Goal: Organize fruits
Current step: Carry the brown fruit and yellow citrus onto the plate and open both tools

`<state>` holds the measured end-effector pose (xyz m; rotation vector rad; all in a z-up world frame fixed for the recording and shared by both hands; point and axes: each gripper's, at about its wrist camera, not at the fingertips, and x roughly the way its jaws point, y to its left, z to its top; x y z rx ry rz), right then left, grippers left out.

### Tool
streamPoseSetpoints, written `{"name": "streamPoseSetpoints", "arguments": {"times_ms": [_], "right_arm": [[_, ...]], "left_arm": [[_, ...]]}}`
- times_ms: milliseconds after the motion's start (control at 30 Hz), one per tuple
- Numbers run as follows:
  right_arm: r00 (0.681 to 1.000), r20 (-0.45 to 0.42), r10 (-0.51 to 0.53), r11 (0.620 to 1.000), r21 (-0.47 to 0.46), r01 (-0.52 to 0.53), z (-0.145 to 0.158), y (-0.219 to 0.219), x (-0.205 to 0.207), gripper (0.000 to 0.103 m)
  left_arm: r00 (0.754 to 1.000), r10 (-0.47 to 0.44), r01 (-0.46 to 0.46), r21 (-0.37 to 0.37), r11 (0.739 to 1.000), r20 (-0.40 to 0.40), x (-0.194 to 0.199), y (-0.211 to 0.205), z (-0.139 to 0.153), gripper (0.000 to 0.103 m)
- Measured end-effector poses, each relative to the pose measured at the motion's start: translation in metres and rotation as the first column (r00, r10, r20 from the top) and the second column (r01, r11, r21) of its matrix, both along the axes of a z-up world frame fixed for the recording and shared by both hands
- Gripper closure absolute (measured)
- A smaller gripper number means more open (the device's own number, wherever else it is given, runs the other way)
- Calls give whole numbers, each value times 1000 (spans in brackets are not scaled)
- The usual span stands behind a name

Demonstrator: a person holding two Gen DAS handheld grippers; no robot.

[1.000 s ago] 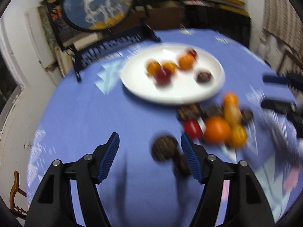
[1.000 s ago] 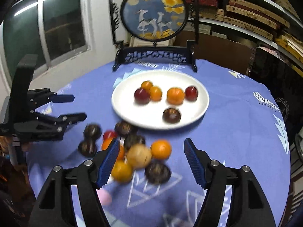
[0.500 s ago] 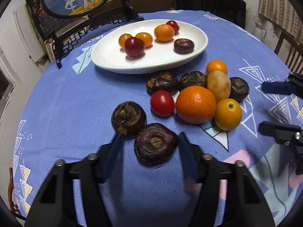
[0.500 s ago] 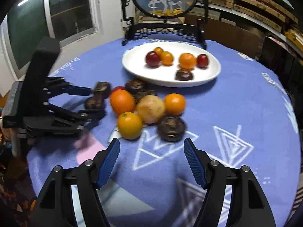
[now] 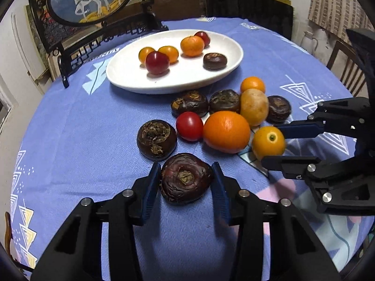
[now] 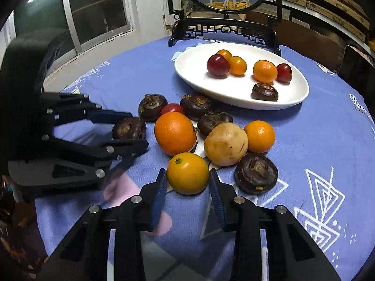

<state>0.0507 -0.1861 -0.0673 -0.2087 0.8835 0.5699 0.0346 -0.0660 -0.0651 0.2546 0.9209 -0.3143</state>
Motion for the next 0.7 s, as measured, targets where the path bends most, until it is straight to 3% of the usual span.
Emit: {"name": "streamPoseSetpoints", "arguments": {"times_ms": [400,700], "right_arm": [[998,47,-31,998,58,29,30,-14,-2,67],[985,159,-62,992,116,44,79,-23,15,66]], "left_arm": [[998,-6,6,-5,1000,55,1,-2,28,60],[983,16,-18,10,1000,181,24,-6,73,60]]}}
